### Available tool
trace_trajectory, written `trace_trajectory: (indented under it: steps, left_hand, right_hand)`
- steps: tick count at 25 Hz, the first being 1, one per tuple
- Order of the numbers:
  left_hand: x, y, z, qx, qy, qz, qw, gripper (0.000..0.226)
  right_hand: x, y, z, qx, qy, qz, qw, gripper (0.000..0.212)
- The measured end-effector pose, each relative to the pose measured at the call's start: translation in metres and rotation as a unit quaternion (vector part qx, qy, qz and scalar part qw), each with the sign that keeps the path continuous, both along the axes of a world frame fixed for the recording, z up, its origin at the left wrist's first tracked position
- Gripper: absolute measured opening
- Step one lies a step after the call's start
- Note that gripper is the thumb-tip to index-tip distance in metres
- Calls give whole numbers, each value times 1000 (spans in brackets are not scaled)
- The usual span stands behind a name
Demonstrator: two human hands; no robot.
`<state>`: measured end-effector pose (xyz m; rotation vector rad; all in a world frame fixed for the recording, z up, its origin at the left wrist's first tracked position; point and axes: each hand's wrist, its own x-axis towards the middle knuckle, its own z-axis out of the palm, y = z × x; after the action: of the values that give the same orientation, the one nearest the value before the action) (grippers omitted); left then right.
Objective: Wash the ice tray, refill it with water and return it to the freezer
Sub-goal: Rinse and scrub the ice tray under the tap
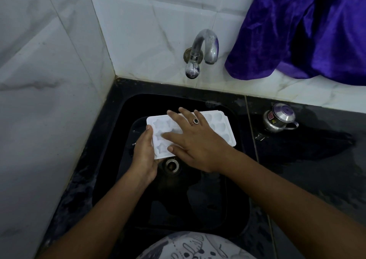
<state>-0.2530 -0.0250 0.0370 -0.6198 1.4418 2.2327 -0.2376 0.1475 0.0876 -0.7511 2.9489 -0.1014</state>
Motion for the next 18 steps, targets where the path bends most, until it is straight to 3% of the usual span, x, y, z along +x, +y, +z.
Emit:
trace_trajectory:
  steps: [4,9,13,18]
  left_hand:
    - [0,-5,-2,3,2,18,1000,47]
    - [5,7,-3,6,-22,-14,1000,52]
    - [4,4,-2,8,-17,-15,1000,54]
    - [4,7,0,7,-11,-16,1000,52]
  right_hand:
    - [12,14,-1,-24,-19,-49,998,46]
    - [7,-4,-5,33,6,-82,996,50]
    - [7,-2,-4,-13,-20,-80,996,51]
    - [5,-6,-2,45,26,-76,996,53]
